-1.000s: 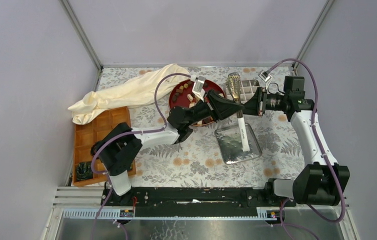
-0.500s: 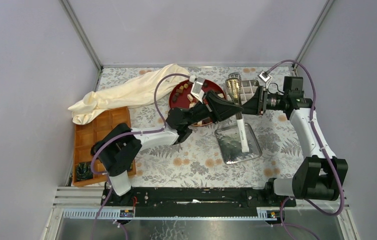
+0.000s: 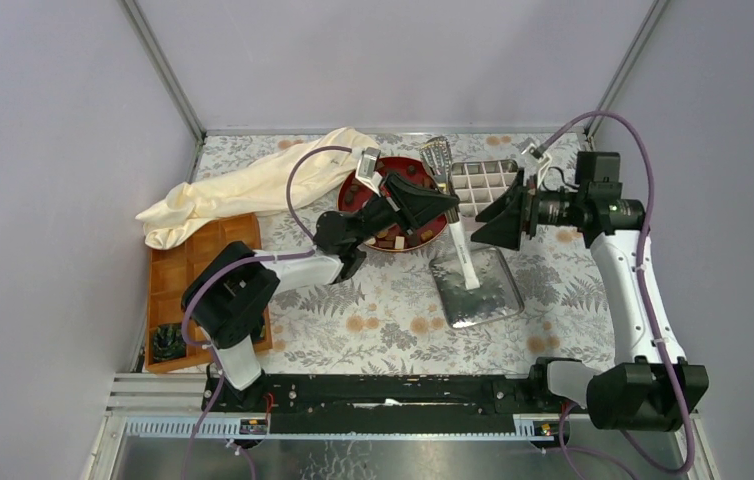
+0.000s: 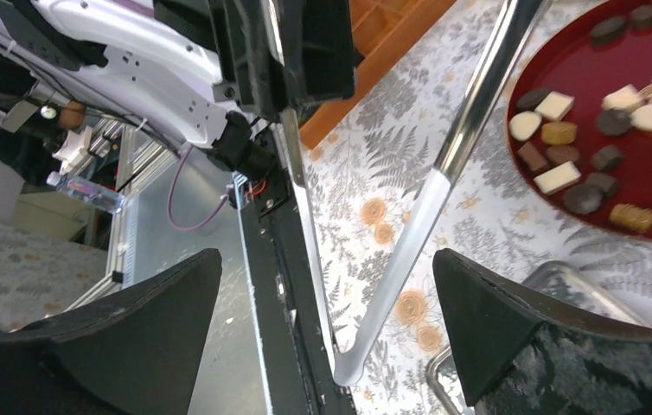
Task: Pack the chocolate
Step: Adjust the clamp.
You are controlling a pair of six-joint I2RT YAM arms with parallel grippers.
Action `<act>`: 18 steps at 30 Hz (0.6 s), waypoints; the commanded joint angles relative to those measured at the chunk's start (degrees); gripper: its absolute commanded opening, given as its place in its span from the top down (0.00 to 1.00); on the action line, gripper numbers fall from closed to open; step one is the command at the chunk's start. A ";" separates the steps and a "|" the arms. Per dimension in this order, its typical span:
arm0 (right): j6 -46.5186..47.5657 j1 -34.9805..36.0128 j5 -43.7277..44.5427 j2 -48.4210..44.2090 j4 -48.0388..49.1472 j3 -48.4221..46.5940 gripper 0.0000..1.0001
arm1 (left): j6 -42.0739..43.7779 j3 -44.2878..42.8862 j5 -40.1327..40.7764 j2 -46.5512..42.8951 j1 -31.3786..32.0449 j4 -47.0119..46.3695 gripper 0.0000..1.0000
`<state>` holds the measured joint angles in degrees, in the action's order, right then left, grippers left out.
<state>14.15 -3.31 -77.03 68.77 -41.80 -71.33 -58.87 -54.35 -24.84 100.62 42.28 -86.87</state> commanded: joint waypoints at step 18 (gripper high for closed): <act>-41.14 11.11 2.05 -2.50 48.58 9.58 0.02 | 2.57 -2.09 25.36 -5.52 6.34 -5.94 1.00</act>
<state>-10.83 7.27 -73.30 68.40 -14.04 -62.89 -57.32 -57.32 -9.91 98.63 47.81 -87.05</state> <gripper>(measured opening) 0.993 0.044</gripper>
